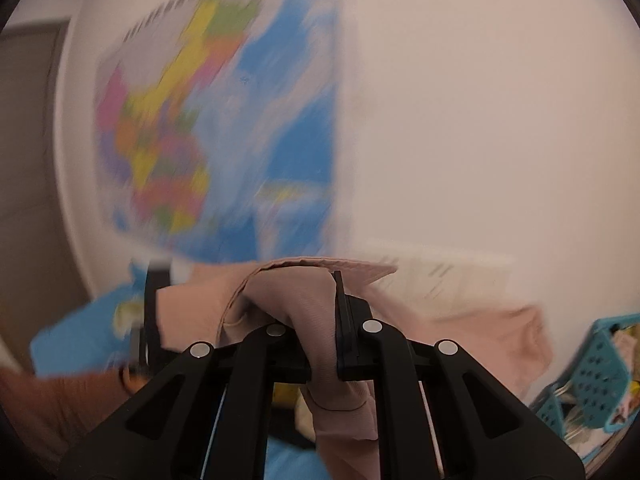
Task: Fold large clothes
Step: 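Lift the pink jacket off the pile with both tools, shaking it out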
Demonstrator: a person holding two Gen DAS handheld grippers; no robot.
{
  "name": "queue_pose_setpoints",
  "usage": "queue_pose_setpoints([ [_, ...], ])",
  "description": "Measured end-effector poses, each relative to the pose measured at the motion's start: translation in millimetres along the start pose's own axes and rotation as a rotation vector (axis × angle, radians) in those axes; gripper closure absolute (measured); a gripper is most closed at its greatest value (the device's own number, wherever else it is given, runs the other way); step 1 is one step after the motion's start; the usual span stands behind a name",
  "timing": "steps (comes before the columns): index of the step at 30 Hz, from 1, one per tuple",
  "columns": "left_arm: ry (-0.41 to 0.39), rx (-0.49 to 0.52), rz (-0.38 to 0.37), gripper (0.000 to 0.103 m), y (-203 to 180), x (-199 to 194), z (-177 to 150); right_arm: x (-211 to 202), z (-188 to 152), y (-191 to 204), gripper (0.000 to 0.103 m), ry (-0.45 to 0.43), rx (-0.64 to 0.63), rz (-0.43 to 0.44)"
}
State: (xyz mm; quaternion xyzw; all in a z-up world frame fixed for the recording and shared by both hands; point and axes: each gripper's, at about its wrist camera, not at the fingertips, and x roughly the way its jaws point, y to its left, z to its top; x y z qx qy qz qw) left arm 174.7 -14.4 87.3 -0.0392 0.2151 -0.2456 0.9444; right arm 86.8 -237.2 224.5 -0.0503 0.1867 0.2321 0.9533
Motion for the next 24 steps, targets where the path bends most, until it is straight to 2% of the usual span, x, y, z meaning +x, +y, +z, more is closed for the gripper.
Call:
queue_pose_setpoints([
  [1,0.02,-0.008,0.026,0.007,5,0,-5,15,-14,11,0.095,0.048,-0.013,0.033],
  [4,0.112,-0.053,0.181,0.007,38,10,-28,58,-57,39,0.093,0.172,-0.027,0.137],
  [6,0.182,-0.121,0.25,0.008,64,15,-42,87,-89,60,0.082,0.279,-0.051,0.183],
  [8,0.2,-0.207,0.271,0.008,89,6,-55,105,-117,82,0.057,0.395,-0.138,0.216],
  [10,0.189,-0.24,0.281,0.008,100,-10,-62,110,-131,94,0.047,0.463,-0.231,0.186],
  [11,0.182,-0.245,0.284,0.008,102,-19,-66,105,-135,96,0.047,0.478,-0.276,0.175],
  [13,0.186,-0.268,0.268,0.008,103,-38,-78,89,-131,89,0.047,0.48,-0.293,0.203],
  [15,0.221,-0.286,0.215,0.008,97,-50,-97,66,-116,71,0.041,0.401,-0.289,0.173],
  [16,0.246,-0.289,0.17,0.008,91,-50,-107,58,-105,55,0.026,0.339,-0.285,0.082],
  [17,0.272,-0.291,0.127,0.008,82,-53,-117,59,-95,41,0.01,0.289,-0.273,-0.057],
  [18,0.311,-0.3,0.079,0.008,70,-52,-129,63,-91,31,0.005,0.266,-0.264,-0.111],
  [19,0.355,-0.295,0.044,0.008,58,-47,-138,76,-90,25,0.007,0.283,-0.266,-0.112],
  [20,0.375,-0.274,0.045,0.008,47,-42,-144,91,-93,22,0.012,0.326,-0.289,-0.124],
  [21,0.38,-0.262,0.048,0.008,42,-40,-148,111,-99,25,0.015,0.371,-0.349,-0.174],
  [22,0.394,-0.254,0.04,0.008,35,-36,-152,124,-106,30,0.027,0.405,-0.403,-0.191],
  [23,0.402,-0.262,0.029,0.008,33,-35,-154,137,-113,35,0.043,0.447,-0.44,-0.169],
  [24,0.404,-0.283,0.023,0.008,35,-35,-156,142,-117,37,0.052,0.461,-0.445,-0.142],
])
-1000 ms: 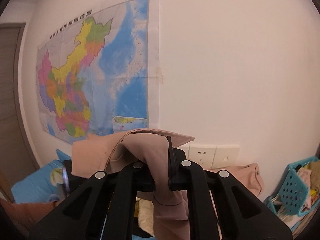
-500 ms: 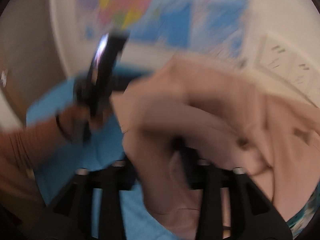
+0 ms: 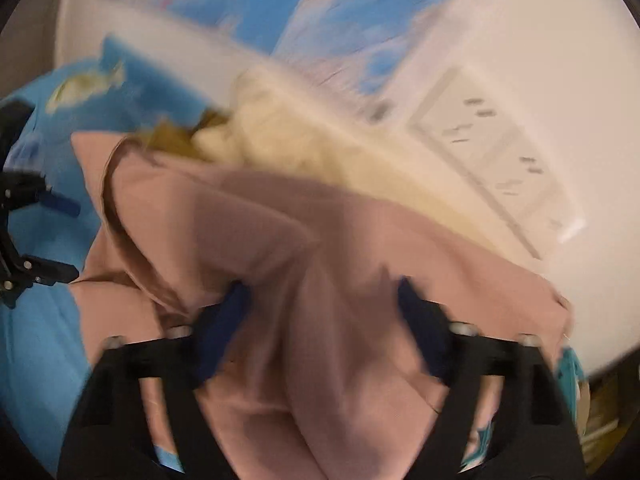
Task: Fold large clothes
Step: 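Lift the pink jacket off the pile with both tools, shaking it out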
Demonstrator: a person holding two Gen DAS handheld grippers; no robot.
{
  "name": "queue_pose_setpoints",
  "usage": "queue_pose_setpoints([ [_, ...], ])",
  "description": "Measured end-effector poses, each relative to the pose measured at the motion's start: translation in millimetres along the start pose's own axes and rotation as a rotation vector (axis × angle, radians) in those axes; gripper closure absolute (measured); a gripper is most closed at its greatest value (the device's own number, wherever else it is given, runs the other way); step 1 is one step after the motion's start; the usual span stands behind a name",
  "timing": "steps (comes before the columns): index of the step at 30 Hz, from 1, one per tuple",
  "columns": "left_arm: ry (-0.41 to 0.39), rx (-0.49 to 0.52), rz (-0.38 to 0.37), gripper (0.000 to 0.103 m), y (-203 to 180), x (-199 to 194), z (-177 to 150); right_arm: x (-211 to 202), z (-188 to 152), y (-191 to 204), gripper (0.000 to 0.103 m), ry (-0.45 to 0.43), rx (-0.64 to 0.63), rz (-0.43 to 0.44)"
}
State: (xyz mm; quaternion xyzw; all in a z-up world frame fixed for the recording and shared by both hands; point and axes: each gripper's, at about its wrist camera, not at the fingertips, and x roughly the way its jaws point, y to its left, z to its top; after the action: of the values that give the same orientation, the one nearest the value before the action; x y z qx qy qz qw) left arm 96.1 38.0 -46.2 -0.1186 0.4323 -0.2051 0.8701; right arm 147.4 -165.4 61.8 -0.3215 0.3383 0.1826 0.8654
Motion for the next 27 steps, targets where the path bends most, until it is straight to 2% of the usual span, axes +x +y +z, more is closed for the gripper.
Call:
queue_pose_setpoints([
  [1,0.003,-0.016,-0.01,0.008,2,-1,-1,4,0,-1,0.08,0.007,0.004,0.038],
  [2,0.007,-0.03,-0.023,0.008,4,-2,-3,6,1,-4,0.092,0.017,0.027,0.097],
  [3,0.013,-0.039,-0.027,0.008,6,-3,-6,5,2,-7,0.098,0.012,0.061,0.128],
  [5,0.024,-0.032,-0.034,0.008,9,0,-8,-12,2,-17,0.1,-0.052,0.113,0.133],
  [8,0.05,0.01,-0.114,0.008,-9,3,-17,-52,1,-43,0.101,-0.185,0.267,0.183],
  [10,0.047,0.05,-0.165,0.008,-29,4,-20,-79,6,-51,0.101,-0.267,0.297,0.18],
  [12,0.017,0.114,-0.176,0.008,-49,10,-17,-101,11,-56,0.101,-0.333,0.326,0.169],
  [14,0.009,0.191,-0.127,0.008,-69,23,-12,-114,15,-62,0.101,-0.368,0.355,0.156],
  [15,0.02,0.18,-0.115,0.009,-72,29,-7,-118,15,-66,0.101,-0.383,0.372,0.168],
  [17,0.035,0.127,-0.149,0.01,-73,37,0,-125,15,-78,0.101,-0.396,0.407,0.167],
  [19,0.036,0.138,-0.121,0.034,-71,49,0,-133,11,-86,0.101,-0.417,0.444,0.16],
  [20,0.067,0.125,-0.113,0.063,-68,57,2,-138,7,-90,0.101,-0.426,0.464,0.167],
  [21,0.083,0.104,-0.129,0.088,-64,59,2,-142,4,-93,0.101,-0.433,0.478,0.174],
  [23,0.043,0.107,-0.11,0.094,-64,47,8,-159,-3,-100,0.101,-0.455,0.499,0.145],
  [25,-0.07,0.171,-0.043,0.097,-77,15,23,-185,-11,-107,0.101,-0.501,0.525,0.125],
  [27,-0.176,0.204,-0.041,0.097,-89,-21,40,-218,-17,-117,0.101,-0.569,0.563,0.12],
])
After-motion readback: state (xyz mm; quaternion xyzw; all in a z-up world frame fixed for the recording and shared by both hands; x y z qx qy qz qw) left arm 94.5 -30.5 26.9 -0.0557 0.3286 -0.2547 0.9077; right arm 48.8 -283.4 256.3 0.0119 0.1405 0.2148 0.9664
